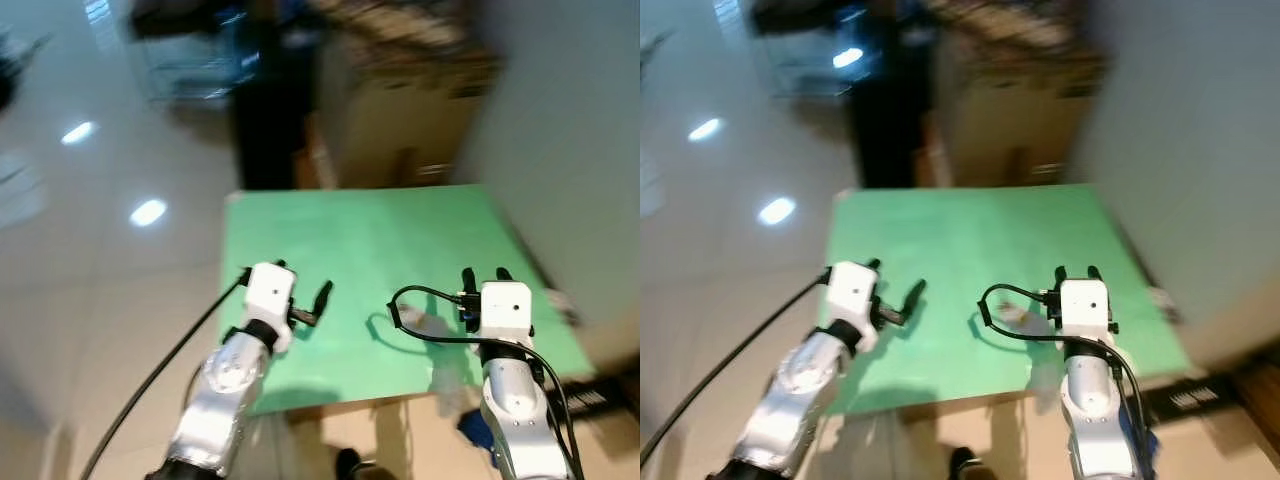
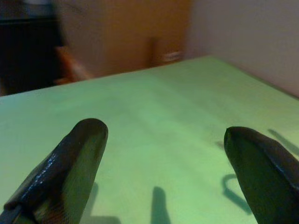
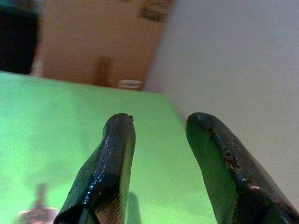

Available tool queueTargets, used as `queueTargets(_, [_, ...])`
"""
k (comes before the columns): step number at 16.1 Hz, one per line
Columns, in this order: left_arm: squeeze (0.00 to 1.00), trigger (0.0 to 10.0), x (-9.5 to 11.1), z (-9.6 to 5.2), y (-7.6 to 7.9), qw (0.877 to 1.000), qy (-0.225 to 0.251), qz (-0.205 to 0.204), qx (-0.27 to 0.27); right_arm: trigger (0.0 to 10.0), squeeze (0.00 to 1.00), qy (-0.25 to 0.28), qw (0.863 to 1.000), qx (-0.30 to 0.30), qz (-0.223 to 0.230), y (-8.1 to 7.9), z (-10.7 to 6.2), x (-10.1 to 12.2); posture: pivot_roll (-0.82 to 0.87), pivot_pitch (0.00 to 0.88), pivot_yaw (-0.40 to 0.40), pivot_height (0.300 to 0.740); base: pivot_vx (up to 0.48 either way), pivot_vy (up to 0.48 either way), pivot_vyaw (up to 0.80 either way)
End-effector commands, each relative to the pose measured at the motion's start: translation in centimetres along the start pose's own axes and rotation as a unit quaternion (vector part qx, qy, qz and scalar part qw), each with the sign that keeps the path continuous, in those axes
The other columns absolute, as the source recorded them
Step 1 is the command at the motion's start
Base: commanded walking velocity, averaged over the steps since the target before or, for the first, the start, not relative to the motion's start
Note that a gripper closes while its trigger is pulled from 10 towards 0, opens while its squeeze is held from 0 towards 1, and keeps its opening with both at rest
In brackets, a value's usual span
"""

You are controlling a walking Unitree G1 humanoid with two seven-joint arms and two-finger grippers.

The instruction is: Hang keys on a hook

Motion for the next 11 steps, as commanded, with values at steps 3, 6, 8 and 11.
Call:
queueTargets(3, [0.0, 10.0, -2.2, 1.8, 1.1, 0.999, -0.039, -0.001, -0.022, 10.0, 0.0, -0.026, 1.0, -0.006, -0.008, 0.5, -1.2, -1.5, -0.13, 0.075, -0.023, 0.74, 0.0, 0.0, -0.65])
queueTargets(6, [0.0, 10.0, -2.7, 3.4, 0.2, 0.998, -0.059, 0.006, -0.012, 10.0, 0.0, -0.043, 0.999, 0.013, 0.003, -0.2, -2.3, -2.5, -0.14, 0.08, -0.014, 0.74, 0.0, 0.0, -0.65])
queueTargets(8, [0.0, 10.0, -1.8, 4.9, -1.0, 0.998, -0.059, 0.008, 0.003, 10.0, 0.04, -0.072, 0.997, 0.024, 0.023, 0.0, -3.7, -4.0, -0.15, 0.08, -0.009, 0.74, 0.0, 0.0, -0.64])
queueTargets(11, [0.0, 10.0, -0.6, 6.2, 0.2, 0.998, -0.045, 0.028, -0.021, 10.0, 0.12, -0.088, 0.994, 0.057, 0.02, -0.9, -5.8, -4.8, -0.18, 0.118, 0.016, 0.74, 0.0, 0.0, -0.64])
Point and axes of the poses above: a point about 5 cm out from each wrist's last joint towards the gripper, its own z axis pointing out of the wrist towards the gripper, its own x axis along the axis of the wrist's last joint, y = z × x, the point moved 6 cm from there along z, pointing out of the wrist towards the gripper, and after that the axes turned 10 degrees about z, right-handed, at the moved point
